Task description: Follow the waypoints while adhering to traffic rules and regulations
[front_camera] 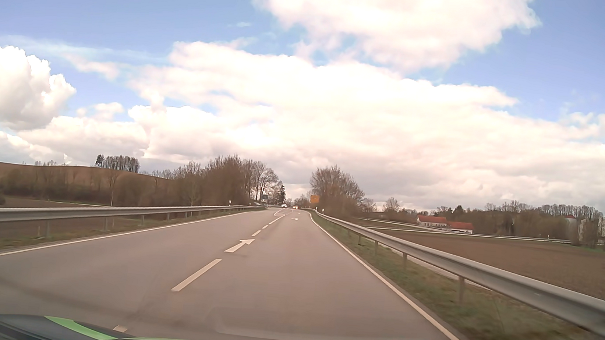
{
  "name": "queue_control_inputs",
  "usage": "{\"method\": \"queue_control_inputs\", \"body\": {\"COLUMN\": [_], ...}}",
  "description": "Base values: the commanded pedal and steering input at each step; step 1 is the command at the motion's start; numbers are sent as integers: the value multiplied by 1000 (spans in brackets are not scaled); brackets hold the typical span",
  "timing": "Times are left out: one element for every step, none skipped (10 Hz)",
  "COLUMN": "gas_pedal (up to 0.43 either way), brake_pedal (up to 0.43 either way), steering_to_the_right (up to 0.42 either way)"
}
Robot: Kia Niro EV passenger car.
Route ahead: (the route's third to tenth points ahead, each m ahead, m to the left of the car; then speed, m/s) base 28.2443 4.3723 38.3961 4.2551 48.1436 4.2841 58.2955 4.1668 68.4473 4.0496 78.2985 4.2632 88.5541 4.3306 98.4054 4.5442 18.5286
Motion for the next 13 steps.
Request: {"method": "queue_control_inputs", "body": {"gas_pedal": [150,150,150,150,150,150,157,157,157,157,169,169,177], "brake_pedal": [0,0,0,0,0,0,0,0,0,0,0,0,0], "steering_to_the_right": [-2,-1,-1,-1,-1,-1,-1,-1,-1,-1,-1,0,0]}}
